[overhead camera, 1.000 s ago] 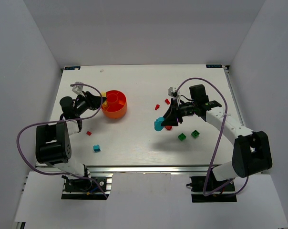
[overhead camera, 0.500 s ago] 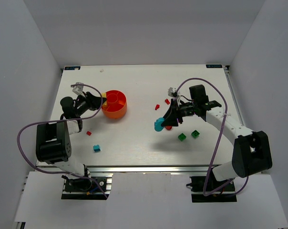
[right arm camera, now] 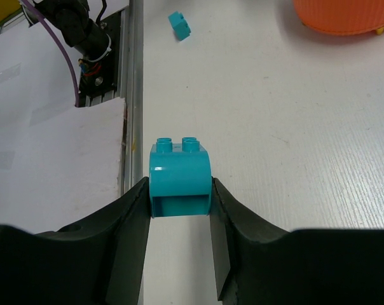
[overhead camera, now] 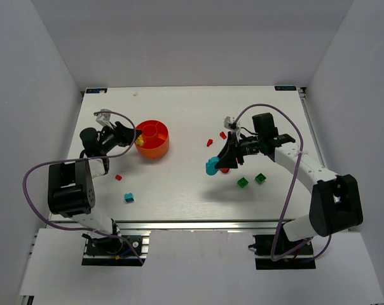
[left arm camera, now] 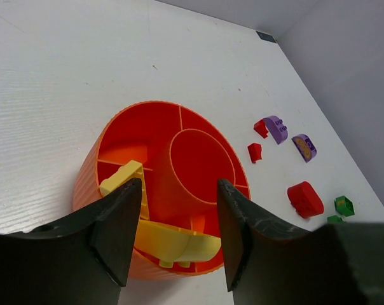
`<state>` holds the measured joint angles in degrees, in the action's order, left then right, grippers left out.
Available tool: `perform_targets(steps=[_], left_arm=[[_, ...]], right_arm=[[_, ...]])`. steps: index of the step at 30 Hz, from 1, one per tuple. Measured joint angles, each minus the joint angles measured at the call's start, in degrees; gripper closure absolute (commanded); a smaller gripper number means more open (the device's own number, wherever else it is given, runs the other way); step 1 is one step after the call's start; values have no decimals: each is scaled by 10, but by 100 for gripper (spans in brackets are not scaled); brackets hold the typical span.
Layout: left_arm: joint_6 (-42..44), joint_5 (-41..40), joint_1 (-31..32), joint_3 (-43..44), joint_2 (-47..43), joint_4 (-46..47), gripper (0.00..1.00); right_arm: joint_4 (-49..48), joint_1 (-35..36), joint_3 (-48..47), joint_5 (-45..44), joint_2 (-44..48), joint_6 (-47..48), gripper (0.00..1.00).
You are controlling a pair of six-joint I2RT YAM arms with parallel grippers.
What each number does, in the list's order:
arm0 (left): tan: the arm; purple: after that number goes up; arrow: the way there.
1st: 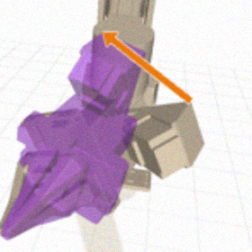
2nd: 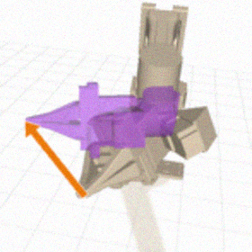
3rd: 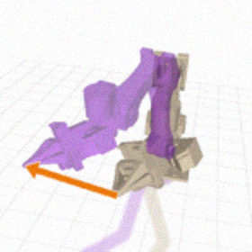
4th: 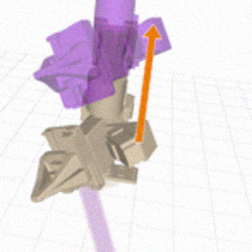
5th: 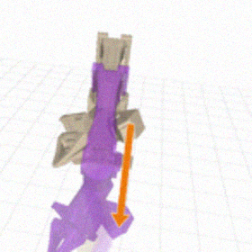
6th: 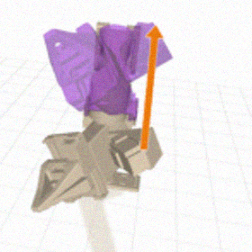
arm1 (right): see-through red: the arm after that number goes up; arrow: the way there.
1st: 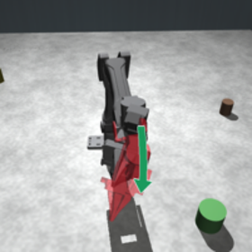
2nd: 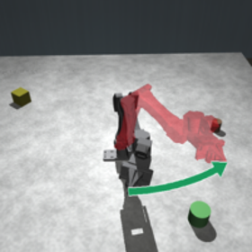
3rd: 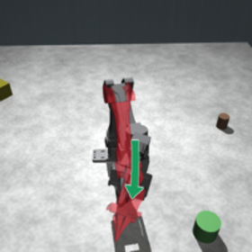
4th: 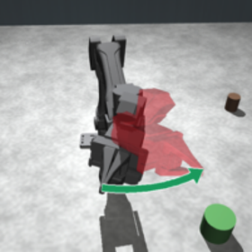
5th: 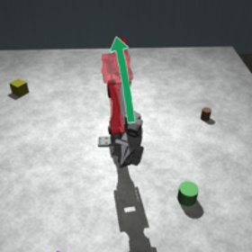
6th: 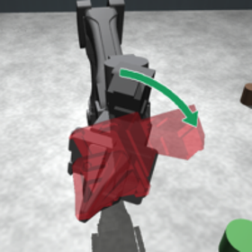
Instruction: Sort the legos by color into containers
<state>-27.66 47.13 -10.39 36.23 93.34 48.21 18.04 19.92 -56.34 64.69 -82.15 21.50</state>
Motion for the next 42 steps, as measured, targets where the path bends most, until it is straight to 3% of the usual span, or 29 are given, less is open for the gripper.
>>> perform_targets(steps=[8, 11, 13, 14, 16, 19, 21, 22, 25, 34, 42], left_arm=[[2, -18, -6, 38, -11, -39, 41], [1, -48, -13, 56, -39, -74, 50], [0, -69, -17, 66, -73, -105, 64], [-1, -78, -19, 68, -92, -123, 64], [0, -93, -23, 70, -136, -158, 77], [-1, -103, -24, 69, -204, -218, 81], [1, -103, -24, 60, -252, -261, 73], [5, -99, -24, 53, -276, -284, 56], [25, -90, -24, 35, -336, -365, 42], [101, -91, -17, -14, -480, -555, 34], [142, -149, -12, -10, -520, -641, 30]], right_arm=[[5, 0, 0, -1, 0, 13, 100], [11, 1, 0, -7, 0, 24, 100], [14, 5, 0, -17, 0, 32, 100], [16, 7, 0, -24, 0, 35, 100], [16, 17, 0, -41, 0, 40, 100], [19, 41, -8, -67, -1, 45, 100], [27, 59, -33, -84, -11, 49, 100], [32, 70, -54, -93, -21, 55, 100], [51, 98, -140, -125, -65, 80, 100], [108, 165, -384, -220, -224, 201, 100], [125, 221, -490, -262, -319, 282, 100]])
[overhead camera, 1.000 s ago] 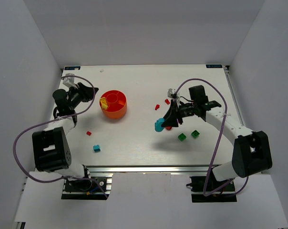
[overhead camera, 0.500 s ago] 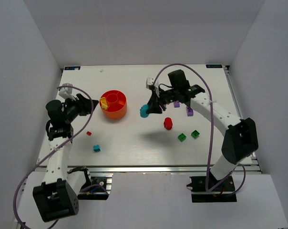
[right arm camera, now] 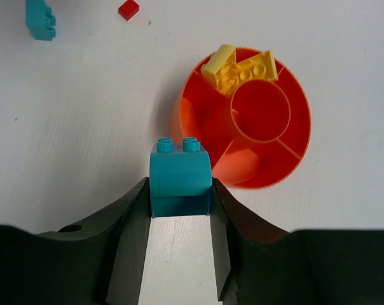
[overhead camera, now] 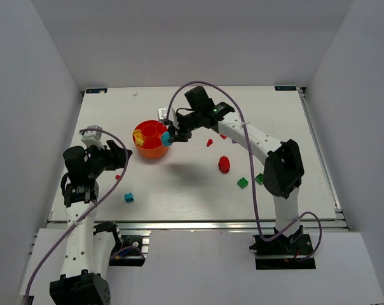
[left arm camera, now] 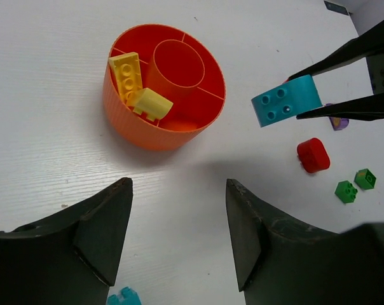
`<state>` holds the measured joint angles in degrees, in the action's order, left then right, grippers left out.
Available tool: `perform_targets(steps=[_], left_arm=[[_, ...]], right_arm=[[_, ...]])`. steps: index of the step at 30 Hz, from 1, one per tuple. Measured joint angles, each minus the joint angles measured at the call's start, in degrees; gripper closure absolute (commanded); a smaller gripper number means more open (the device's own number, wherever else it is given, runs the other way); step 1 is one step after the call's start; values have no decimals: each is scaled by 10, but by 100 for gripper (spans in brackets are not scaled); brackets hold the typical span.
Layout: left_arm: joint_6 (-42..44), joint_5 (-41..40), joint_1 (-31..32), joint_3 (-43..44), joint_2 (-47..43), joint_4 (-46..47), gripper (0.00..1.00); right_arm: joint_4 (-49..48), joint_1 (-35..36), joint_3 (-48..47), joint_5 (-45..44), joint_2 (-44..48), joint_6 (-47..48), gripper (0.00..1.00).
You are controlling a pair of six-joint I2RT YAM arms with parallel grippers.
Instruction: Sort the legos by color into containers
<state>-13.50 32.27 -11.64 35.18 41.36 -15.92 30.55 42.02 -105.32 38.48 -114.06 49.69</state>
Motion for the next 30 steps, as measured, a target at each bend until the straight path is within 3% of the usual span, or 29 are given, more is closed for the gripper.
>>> perform_targets(steps=[13, 30], left_arm=[[0, -58, 0, -9, -118, -50, 21], [-1, -78, 0, -9, -128, -64, 19]], right_arm=[[-22, 57, -42, -37, -52, 95, 100], [-56, 57, -56, -61, -94, 113, 96]])
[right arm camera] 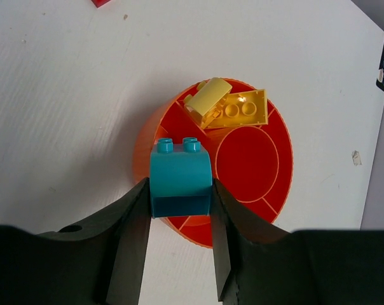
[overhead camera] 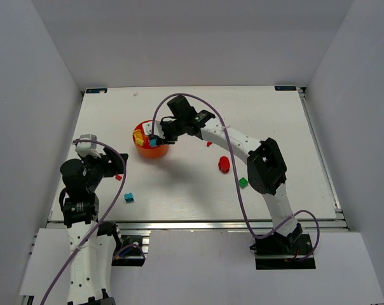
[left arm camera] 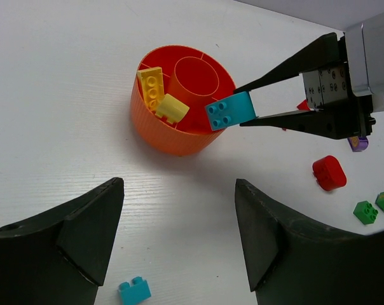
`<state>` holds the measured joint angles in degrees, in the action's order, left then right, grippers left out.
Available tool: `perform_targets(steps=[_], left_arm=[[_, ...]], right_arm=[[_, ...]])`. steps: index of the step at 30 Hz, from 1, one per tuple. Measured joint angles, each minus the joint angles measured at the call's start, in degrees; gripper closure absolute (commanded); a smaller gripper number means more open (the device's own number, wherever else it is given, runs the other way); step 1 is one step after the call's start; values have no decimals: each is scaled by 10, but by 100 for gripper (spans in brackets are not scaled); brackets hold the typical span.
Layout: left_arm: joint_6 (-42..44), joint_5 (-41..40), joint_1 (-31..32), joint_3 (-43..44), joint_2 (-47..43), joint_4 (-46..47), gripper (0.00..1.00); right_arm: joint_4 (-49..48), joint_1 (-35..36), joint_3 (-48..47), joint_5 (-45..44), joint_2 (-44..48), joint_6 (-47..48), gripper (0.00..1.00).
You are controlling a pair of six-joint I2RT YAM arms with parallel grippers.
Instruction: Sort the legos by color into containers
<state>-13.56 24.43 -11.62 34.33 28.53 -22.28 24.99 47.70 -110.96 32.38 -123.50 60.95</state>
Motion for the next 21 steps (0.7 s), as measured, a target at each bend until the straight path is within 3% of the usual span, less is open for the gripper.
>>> perform_targets(steps=[6, 21], left_arm=[[0, 0, 0, 0, 0, 0, 19], [0, 0, 0, 0, 0, 0, 19]], right_arm=[[-16, -1, 1, -1, 0, 0, 96], [-29, -1, 6, -8, 0, 9, 75]])
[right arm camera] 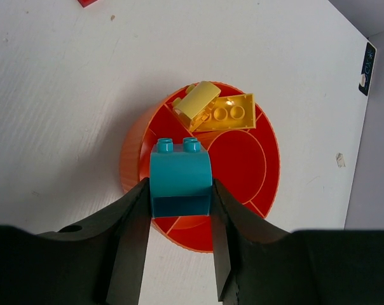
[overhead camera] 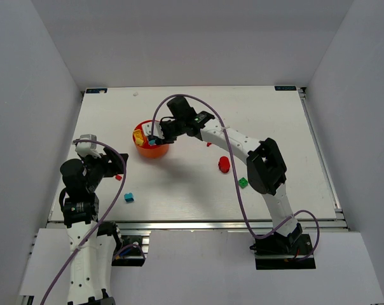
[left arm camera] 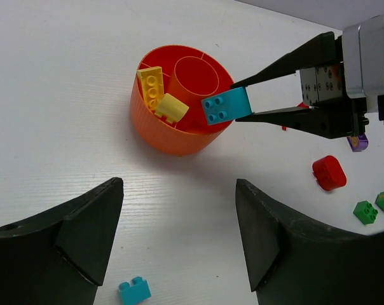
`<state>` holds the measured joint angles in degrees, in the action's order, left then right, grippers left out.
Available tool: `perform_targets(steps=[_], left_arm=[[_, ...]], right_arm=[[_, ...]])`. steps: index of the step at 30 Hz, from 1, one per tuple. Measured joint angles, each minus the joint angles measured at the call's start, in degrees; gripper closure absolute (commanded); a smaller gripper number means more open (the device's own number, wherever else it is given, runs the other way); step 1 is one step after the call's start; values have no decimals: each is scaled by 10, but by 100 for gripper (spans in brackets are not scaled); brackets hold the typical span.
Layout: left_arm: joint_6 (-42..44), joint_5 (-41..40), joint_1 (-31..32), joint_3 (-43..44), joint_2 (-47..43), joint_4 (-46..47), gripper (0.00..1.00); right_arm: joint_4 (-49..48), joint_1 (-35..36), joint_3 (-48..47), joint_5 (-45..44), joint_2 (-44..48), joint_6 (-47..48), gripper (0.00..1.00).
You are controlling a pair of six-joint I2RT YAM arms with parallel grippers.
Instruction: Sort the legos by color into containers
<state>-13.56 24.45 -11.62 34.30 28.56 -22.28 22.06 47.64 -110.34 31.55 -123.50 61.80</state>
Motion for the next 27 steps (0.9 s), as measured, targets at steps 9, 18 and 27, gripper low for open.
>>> perform_targets(steps=[9, 18, 27], left_arm=[[0, 0, 0, 0, 2, 0, 19], [0, 6, 0, 0, 5, 1, 16], [-82, 40, -3, -10, 60, 9, 27]], right_arm=[[-2, 0, 11, -4, -8, 1, 60], [-10, 0, 24, -9, -8, 0, 30], [-12, 0, 34, -11, -2, -21, 26]])
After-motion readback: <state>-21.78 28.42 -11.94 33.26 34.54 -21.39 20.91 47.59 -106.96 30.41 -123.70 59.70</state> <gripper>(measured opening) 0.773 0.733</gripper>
